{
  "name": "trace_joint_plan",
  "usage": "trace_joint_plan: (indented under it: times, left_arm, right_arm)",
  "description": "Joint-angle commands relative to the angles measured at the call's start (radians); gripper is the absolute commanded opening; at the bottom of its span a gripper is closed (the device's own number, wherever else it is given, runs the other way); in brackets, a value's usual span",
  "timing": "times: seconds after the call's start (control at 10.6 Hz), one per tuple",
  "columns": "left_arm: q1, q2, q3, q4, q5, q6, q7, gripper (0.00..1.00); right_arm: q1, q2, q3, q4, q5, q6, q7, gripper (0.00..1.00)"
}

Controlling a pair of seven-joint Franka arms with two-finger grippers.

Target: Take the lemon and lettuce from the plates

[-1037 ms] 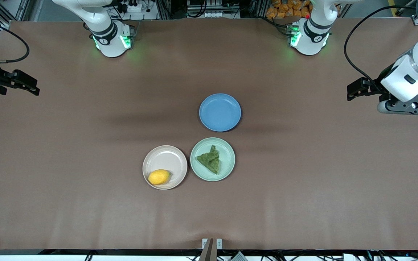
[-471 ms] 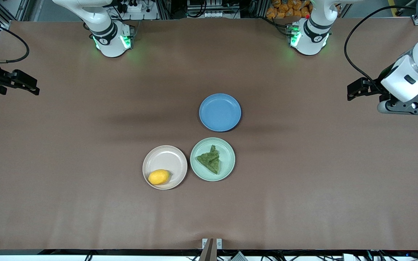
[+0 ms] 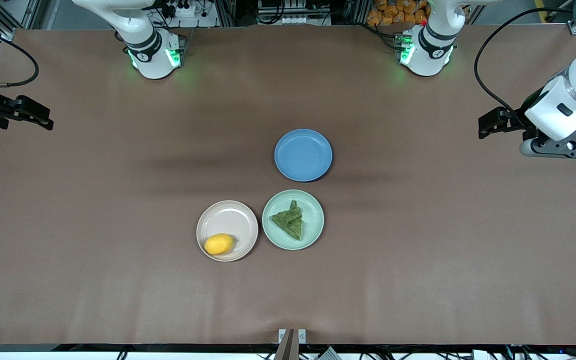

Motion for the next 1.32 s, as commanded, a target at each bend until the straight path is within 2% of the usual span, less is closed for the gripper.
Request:
trace_joint_plan:
  times: [0.0, 0.75, 1.04, 1.23]
  left_arm:
    - [-0.004, -0.003, -0.004, 0.001, 0.021, -0.012, 0.01, 1.0]
    - [-0.051, 0.06, -0.018, 0.004, 0.009, 0.003, -0.004, 1.0]
    - [-0.1, 0.106, -0.023, 0.004, 0.007, 0.008, -0.004, 1.0]
    - [-0.14, 0.147, -0.029, 0.004, 0.004, 0.038, -0.004, 1.0]
  right_arm:
    - [-0.015, 0.0, 0.011, 0.004, -0.014, -0.011, -0.012, 1.0]
    - [-0.032, -0.008, 0.013, -0.028, 0.003, 0.0, -0.004, 1.0]
    - [-0.031, -0.074, 0.014, -0.144, 0.005, 0.107, 0.002, 1.0]
    - [-0.027, -0.088, 0.014, -0.171, 0.005, 0.132, 0.003, 1.0]
